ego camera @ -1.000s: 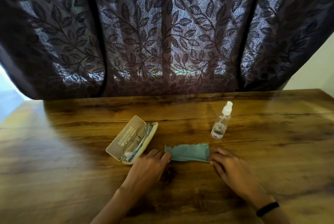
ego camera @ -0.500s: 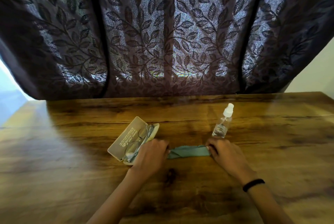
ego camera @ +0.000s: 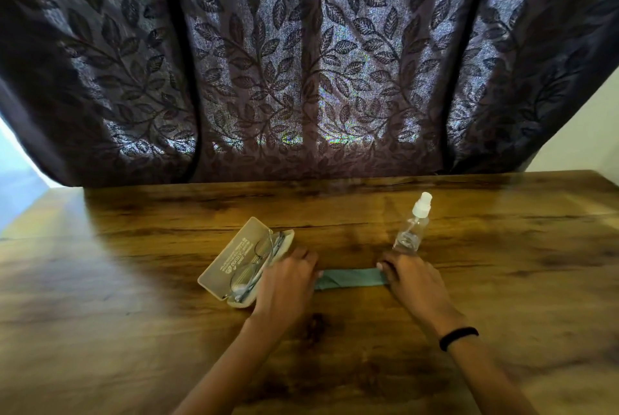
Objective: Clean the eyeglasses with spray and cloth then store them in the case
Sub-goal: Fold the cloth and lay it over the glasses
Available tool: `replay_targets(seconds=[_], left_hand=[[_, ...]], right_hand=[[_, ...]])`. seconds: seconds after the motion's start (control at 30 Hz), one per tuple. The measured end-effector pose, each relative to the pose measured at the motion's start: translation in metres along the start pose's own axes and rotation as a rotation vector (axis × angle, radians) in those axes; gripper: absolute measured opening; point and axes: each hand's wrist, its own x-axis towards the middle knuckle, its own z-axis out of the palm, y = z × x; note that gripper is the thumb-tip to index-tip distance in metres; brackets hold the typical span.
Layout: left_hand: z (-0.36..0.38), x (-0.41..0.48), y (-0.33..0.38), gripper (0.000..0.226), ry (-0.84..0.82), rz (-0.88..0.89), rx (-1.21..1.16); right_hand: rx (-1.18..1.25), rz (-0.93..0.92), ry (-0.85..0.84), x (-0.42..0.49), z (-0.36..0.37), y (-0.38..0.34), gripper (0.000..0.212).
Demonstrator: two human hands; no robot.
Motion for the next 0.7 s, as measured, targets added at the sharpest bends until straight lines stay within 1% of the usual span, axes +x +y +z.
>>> replay_targets(seconds=[0.07, 0.13, 0.27, 0.37, 0.5, 0.57, 0.67, 0.7], left_hand=[[0.003, -0.010, 0.002, 0.028, 0.046, -0.003, -0.022], [0.006, -0.018, 0.000, 0.030, 0.054, -0.003, -0.035], [0.006, -0.024, -0.005, 0.028, 0.017, 0.011, -0.038], [0.005, -0.024, -0.007, 0.029, -0.021, 0.041, -0.017], [0.006, -0.024, -0.009, 0.029, -0.025, 0.067, 0.036], [0.006, -0.025, -0.008, 0.025, -0.008, 0.102, 0.082], [-0.002, -0.027, -0.005, 0.013, 0.007, 0.150, 0.139], [-0.004, -0.027, -0.005, 0.015, 0.007, 0.166, 0.143]], right_hand=[[0.045, 0.001, -0.025, -0.002, 0.000, 0.002, 0.016], [0.070, -0.010, -0.038, -0.004, 0.000, 0.003, 0.017], [0.074, -0.086, 0.009, -0.009, 0.001, 0.005, 0.022], [0.056, -0.159, -0.001, -0.013, 0.004, 0.008, 0.019], [0.002, -0.211, 0.004, -0.014, 0.007, 0.011, 0.018], [-0.026, -0.238, 0.020, -0.016, 0.008, 0.012, 0.017], [-0.051, -0.252, 0.049, -0.017, 0.009, 0.013, 0.016], [-0.054, -0.250, 0.057, -0.018, 0.009, 0.012, 0.016]])
